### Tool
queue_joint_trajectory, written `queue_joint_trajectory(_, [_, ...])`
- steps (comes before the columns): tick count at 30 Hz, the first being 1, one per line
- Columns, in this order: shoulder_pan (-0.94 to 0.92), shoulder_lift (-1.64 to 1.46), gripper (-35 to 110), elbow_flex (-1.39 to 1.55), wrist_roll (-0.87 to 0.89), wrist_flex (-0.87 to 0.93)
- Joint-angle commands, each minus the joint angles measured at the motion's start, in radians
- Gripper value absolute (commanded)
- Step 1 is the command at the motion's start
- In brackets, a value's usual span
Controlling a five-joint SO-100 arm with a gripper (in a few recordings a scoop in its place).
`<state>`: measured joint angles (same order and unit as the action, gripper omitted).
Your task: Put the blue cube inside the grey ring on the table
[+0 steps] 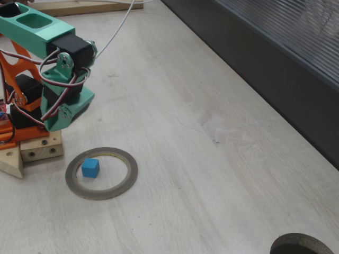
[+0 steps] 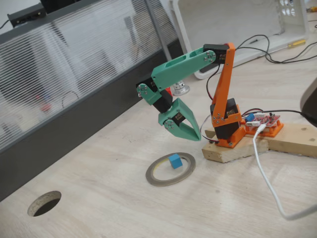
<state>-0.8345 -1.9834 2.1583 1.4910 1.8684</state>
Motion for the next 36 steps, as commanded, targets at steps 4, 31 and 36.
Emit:
queue_joint_trajectory(4, [-0.002, -0.031, 1, -0.008, -0.003, 0.025])
queue_joint_trajectory(31, [-0.002, -0.135, 1, 0.126, -0.003, 0.021])
queue_joint_trajectory(36, [-0.003, -0.132, 1, 0.126, 0.003, 0.021])
